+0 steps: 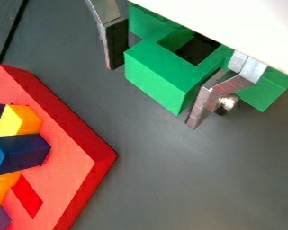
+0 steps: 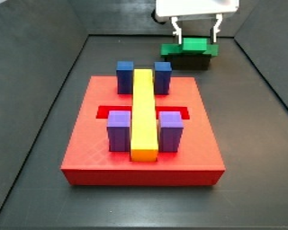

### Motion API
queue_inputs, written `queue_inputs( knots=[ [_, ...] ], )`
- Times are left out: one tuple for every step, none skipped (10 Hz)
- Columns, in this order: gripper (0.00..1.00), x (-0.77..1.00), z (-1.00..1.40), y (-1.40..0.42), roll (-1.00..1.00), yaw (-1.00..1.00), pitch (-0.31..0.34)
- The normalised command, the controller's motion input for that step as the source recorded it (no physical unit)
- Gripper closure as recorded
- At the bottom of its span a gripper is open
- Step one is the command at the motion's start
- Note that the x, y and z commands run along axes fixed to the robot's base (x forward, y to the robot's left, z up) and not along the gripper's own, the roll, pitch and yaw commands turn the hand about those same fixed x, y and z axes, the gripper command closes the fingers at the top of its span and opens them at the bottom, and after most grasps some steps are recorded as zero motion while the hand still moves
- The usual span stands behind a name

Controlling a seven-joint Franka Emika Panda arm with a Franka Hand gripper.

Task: Pick up the green object. Move up. Place the green object on the fixture. Regrasp the green object. Move to above the board. Insert the green object.
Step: Regrasp the green object.

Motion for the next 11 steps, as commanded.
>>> queue_inputs(
  knots=[
    [0.00,0.02,0.60,0.41,-0.13,-0.18,0.000],
    [0.00,0.03,0.63,0.41,-0.23,-0.23,0.000],
    [0.00,0.06,0.57,0.33,-0.13,-0.19,0.000],
    [0.00,0.01,0.53,0.19,0.05,-0.15,0.000],
    [0.00,0.06,0.43,0.07,0.43,-0.10,0.000],
    [0.00,0.10,0.25,0.00,0.84,-0.07,0.000],
    [0.00,0.15,0.00,-0.05,1.00,-0.05,0.000],
    [0.00,0.10,0.00,-0.05,1.00,0.00,0.000],
    [0.00,0.11,0.00,-0.05,1.00,0.00,0.000],
    [0.00,0.10,0.00,-0.06,1.00,0.00,0.020],
    [0.00,0.06,0.00,-0.06,1.00,0.03,0.040]
  ],
)
